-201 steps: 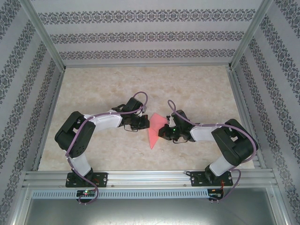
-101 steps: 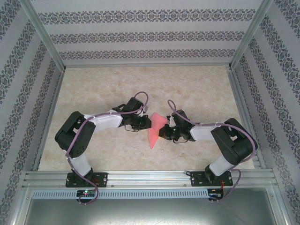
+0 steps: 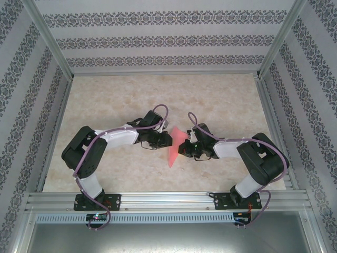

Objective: Fold a paper plane with a square sheet of paper (pick it up from the middle)
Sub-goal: Fold the wing for the fifth time at the center of the table.

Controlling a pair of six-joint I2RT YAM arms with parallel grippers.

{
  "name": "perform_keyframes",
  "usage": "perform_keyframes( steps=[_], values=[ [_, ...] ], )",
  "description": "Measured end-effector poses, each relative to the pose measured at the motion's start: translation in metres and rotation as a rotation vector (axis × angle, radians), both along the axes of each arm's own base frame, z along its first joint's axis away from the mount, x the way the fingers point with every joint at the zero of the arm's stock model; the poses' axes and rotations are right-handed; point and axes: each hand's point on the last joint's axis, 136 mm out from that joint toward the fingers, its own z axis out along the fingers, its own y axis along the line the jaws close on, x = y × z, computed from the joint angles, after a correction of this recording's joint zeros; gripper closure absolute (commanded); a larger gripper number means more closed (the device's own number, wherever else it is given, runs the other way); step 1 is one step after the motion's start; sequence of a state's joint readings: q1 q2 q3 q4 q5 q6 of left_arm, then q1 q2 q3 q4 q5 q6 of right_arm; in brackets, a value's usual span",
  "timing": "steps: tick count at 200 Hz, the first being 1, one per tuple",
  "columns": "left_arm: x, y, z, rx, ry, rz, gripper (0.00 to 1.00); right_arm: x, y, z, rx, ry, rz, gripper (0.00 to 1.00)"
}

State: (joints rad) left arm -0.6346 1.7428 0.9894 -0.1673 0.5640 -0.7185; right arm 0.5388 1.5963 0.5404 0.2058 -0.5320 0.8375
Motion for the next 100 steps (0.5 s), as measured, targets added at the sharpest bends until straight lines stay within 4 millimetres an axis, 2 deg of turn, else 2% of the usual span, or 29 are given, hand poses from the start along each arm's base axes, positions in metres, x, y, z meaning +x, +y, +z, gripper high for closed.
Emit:
perform_keyframes(
  steps=[21,67,100],
  values=[
    [-0.0008,0.0004,0.0059,-0.005,-0.008,-0.001,0.79,0.0005,0.0004,0.0,0.0,0.001,0.0,0.96],
    [-0.0013,0.0007,0.0088,-0.007,-0.017,-0.007,0.93,0.0011,0.0009,0.0001,0.0,0.0,0.001,0.96],
    [-0.0043,0.0025,0.0065,0.005,-0.007,-0.013,0.97,0.0011,0.0009,0.0001,0.0,0.0,0.0,0.96]
  ],
)
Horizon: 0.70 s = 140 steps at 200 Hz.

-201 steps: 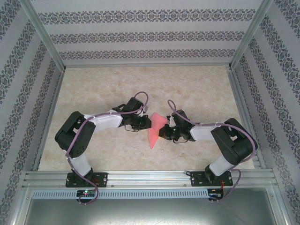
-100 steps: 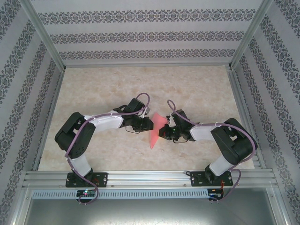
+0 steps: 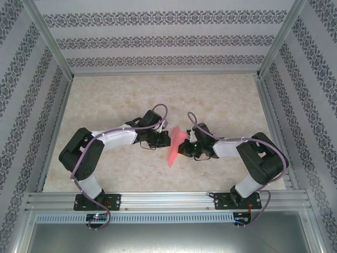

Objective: Fold a paper plane with a square sheet of paper (pick it up from the middle)
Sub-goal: Fold the wing for the fifth time at the center of the table.

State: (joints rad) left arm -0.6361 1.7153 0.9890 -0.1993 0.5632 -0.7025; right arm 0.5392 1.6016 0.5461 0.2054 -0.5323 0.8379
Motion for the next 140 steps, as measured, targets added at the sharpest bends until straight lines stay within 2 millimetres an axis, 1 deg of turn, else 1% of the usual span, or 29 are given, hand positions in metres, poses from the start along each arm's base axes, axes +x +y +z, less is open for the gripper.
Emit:
perform_keyframes(
  steps=[24,71,140],
  values=[
    [-0.001,-0.002,0.0,0.003,0.001,-0.005,0.99,0.0,0.0,0.0,0.0,0.0,0.0,0.97],
    [0.002,-0.015,0.0,-0.004,-0.001,-0.026,0.99,0.001,0.001,0.0,0.003,-0.003,0.0,0.97],
    [0.005,-0.025,-0.019,0.004,0.038,-0.024,0.99,0.005,0.003,0.0,0.012,-0.018,-0.001,0.97]
  ],
)
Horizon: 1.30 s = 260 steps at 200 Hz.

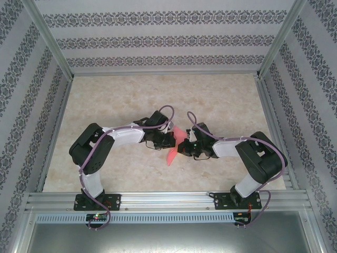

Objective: Fold a paper plane with a square sheet of paper (pick it up from the middle)
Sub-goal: Fold the wing for the fifth time at the center of the table.

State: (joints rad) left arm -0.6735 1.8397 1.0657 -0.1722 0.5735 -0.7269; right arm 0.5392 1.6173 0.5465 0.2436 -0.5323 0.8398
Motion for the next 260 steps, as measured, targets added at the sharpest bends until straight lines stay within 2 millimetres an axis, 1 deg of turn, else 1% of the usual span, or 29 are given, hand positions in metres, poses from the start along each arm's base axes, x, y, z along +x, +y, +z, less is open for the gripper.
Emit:
perform_keyframes(
  steps=[24,160,203,241,260],
  values=[
    [0.0,-0.005,-0.002,-0.007,0.004,0.001,0.99,0.0,0.0,0.0,0.006,-0.006,-0.003,0.97],
    [0.004,-0.008,-0.004,-0.014,0.018,0.022,0.99,0.001,-0.001,0.0,0.061,-0.005,-0.05,0.98],
    [0.013,-0.009,-0.003,-0.016,-0.008,0.05,0.99,0.002,-0.002,0.001,0.077,-0.001,-0.076,1.0],
    [0.016,-0.01,-0.008,-0.013,-0.012,0.059,0.99,-0.001,-0.01,0.002,0.072,0.031,-0.141,1.0],
    [0.017,-0.009,-0.008,-0.013,-0.015,0.062,0.99,0.0,-0.014,0.008,0.078,0.033,-0.18,1.0]
  ],
)
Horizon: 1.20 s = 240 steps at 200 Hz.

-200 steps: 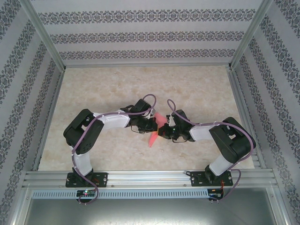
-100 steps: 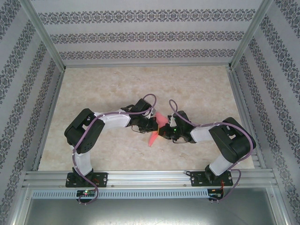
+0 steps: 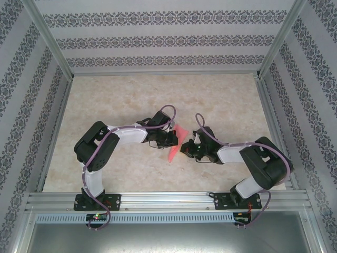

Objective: Fold a paper plane with a square sheet of paper (pick it up from the middle)
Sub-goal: Fold the wing for the fifth time at the center of the table.

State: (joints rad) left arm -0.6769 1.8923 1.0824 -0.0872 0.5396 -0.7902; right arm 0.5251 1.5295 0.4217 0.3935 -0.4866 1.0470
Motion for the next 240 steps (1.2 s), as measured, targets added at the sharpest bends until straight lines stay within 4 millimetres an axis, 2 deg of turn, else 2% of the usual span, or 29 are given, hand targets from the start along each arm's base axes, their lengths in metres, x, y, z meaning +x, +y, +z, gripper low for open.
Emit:
perform_keyframes(
  steps=[48,82,116,160,240],
  values=[
    [0.004,-0.001,0.003,-0.009,-0.011,0.006,0.99,0.008,0.001,0.009,0.04,0.014,-0.067,1.0],
    [0.007,0.0,0.004,-0.013,-0.015,0.011,0.99,0.013,0.0,0.006,0.046,0.035,-0.106,1.0],
    [0.009,0.0,0.005,-0.021,-0.017,0.018,1.0,0.018,0.003,-0.007,0.06,0.066,-0.125,1.0],
    [0.016,-0.004,0.008,-0.044,-0.018,0.039,1.0,0.021,0.007,-0.005,0.109,0.094,-0.136,1.0],
    [0.021,-0.012,-0.002,-0.074,0.026,0.066,1.0,0.023,0.008,-0.004,0.135,0.114,-0.148,1.0]
  ],
)
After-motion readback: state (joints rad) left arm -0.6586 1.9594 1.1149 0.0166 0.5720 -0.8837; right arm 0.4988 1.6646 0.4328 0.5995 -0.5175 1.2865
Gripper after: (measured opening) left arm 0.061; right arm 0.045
